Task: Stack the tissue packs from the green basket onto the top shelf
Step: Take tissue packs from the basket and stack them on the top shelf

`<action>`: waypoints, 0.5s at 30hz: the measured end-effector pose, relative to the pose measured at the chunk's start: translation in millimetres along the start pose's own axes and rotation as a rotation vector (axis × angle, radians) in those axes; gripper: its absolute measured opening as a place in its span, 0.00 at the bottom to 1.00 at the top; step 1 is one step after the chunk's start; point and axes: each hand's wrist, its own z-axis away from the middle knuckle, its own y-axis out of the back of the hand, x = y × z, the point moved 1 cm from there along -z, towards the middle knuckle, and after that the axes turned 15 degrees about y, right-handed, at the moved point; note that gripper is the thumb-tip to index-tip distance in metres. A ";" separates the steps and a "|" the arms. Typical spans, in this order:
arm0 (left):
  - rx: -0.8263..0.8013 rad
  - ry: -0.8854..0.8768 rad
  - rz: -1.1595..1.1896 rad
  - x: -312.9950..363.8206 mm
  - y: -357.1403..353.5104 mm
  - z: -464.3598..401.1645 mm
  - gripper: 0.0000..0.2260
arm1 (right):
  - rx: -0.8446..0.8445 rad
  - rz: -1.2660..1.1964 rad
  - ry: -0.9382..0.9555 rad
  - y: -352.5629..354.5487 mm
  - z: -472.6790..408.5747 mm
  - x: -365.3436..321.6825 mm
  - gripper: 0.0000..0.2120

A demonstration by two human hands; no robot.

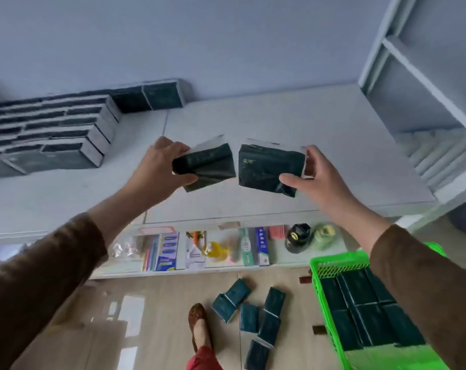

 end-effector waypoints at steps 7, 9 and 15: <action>0.066 0.093 -0.098 -145.0 62.5 -133.5 0.24 | -0.067 0.075 0.049 -146.6 -145.7 3.7 0.20; 0.066 0.079 -0.100 -169.8 67.3 -174.1 0.24 | -0.040 0.105 0.027 -180.4 -182.8 15.0 0.21; 0.045 0.037 -0.186 -211.3 54.6 -285.2 0.24 | 0.007 0.213 -0.027 -246.4 -280.5 52.6 0.20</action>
